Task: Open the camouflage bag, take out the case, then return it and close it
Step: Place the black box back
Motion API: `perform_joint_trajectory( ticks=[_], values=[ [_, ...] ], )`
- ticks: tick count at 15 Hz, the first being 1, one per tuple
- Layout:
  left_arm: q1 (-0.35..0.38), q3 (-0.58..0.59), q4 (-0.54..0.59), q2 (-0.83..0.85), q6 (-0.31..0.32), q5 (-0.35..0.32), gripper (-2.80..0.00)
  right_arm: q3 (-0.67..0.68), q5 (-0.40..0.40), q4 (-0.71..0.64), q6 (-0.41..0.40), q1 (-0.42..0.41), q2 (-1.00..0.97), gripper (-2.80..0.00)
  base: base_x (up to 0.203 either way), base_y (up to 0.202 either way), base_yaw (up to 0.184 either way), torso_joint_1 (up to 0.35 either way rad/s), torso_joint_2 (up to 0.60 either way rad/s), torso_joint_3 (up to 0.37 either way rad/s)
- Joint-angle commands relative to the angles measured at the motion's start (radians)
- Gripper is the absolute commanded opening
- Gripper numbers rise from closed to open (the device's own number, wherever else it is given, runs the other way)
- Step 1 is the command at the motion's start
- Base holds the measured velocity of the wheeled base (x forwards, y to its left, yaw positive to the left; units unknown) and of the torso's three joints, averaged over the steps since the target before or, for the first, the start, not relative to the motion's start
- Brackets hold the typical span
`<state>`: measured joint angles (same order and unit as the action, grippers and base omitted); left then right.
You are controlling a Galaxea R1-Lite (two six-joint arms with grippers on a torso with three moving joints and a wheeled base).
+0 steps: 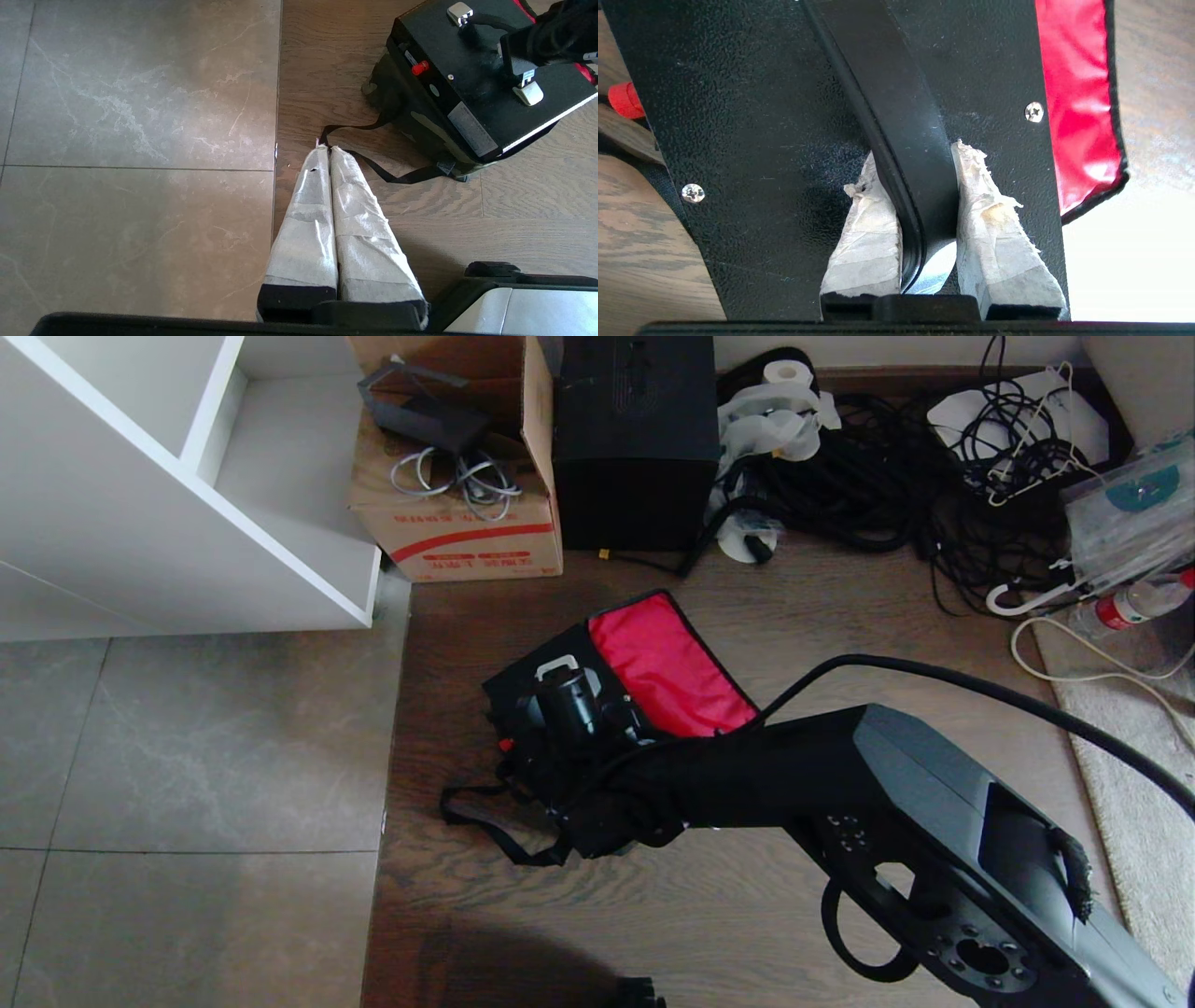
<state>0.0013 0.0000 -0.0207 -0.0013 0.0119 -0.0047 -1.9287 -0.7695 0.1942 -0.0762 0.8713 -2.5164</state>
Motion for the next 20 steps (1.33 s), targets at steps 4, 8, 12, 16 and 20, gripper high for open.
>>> perform_joint_trajectory(
  ticks=[4, 8, 12, 16, 20],
  values=[
    [0.0, 0.01, -0.001, 0.0, 0.0, 0.001, -2.8, -0.004, -0.004, 0.005, -0.02, -0.002, 0.01, -2.8, 0.0, 0.0, 0.0, 0.0, 0.0, 0.0],
    [0.0, 0.011, -0.001, 0.0, 0.0, 0.001, -2.8, 0.02, 0.0, -0.005, -0.018, -0.002, 0.025, -2.8, 0.0, 0.0, 0.0, 0.0, 0.0, 0.0],
    [0.0, 0.011, -0.001, 0.0, 0.0, 0.002, -2.8, 0.04, -0.001, 0.002, -0.014, -0.003, 0.018, -2.8, 0.0, 0.0, 0.0, 0.0, 0.0, 0.0],
    [0.0, 0.011, -0.001, 0.0, -0.001, 0.002, -2.8, 0.033, 0.003, 0.007, -0.011, -0.006, -0.002, -2.8, 0.0, 0.0, 0.0, 0.0, 0.0, 0.0],
    [0.0, 0.011, -0.001, 0.0, 0.0, 0.0, -2.8, 0.024, 0.008, 0.008, -0.01, -0.012, -0.014, -2.8, 0.0, 0.0, 0.0, 0.0, 0.0, 0.0]
  ],
)
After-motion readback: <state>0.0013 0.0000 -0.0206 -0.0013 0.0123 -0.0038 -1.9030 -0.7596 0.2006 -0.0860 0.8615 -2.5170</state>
